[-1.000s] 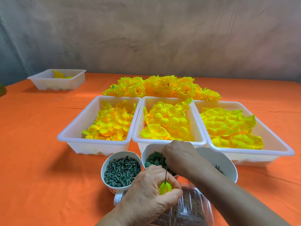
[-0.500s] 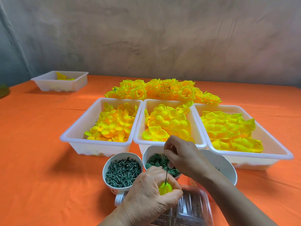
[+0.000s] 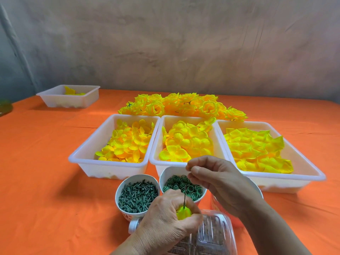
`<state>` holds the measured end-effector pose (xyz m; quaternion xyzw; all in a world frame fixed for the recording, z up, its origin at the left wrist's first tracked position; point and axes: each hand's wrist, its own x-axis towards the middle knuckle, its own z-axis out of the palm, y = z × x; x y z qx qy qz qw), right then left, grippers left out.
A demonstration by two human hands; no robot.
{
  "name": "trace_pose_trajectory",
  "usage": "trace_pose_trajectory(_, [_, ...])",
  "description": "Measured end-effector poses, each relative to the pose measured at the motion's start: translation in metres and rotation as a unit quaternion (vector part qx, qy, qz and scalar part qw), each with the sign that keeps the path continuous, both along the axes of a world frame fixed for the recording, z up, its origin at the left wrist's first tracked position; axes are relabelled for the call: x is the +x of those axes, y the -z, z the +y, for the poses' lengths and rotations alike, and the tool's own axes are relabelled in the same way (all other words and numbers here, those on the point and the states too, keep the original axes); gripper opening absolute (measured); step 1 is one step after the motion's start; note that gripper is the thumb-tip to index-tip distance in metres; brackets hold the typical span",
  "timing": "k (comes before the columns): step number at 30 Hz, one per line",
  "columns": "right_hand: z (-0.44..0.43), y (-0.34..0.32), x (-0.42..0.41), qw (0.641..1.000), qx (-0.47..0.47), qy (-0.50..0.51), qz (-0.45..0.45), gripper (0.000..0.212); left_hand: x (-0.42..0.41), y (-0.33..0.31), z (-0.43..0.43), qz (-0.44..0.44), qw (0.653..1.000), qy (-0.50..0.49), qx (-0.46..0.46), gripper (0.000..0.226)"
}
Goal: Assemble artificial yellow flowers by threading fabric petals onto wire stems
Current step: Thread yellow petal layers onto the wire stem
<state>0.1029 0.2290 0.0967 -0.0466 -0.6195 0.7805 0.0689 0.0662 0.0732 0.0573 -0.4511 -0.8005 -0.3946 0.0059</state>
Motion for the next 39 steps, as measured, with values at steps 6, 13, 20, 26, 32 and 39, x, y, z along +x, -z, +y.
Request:
trace_pose_trajectory(6, [-0.01,-0.025,0.027,0.996,0.017,-0.064,0.059,0.019,0.002,0.025,-0.003,-0.106,0.992,-0.012,0.067,0.016])
trace_pose_trajectory(13, [-0.02,-0.031,0.034,0.991,0.088,-0.084,0.063,0.023,0.003,0.021,-0.009,-0.128,0.99,-0.024,0.057,0.015])
trace_pose_trajectory(20, [-0.021,-0.028,0.036,0.989,0.106,-0.09,0.046,0.024,0.004,0.019,-0.012,-0.157,0.986,-0.019,0.046,0.016])
trace_pose_trajectory(26, [-0.019,-0.026,0.037,0.988,0.12,-0.088,0.036,0.022,0.004,0.017,-0.012,-0.163,0.985,-0.016,0.045,0.015])
trace_pose_trajectory(32, [-0.02,-0.029,0.035,0.983,0.157,-0.088,0.039,0.017,0.005,0.017,-0.013,-0.18,0.982,-0.012,0.051,0.016])
trace_pose_trajectory(39, [-0.016,-0.019,0.034,0.969,0.225,-0.101,-0.001,0.024,0.007,0.012,-0.011,-0.151,0.987,-0.022,0.041,0.02])
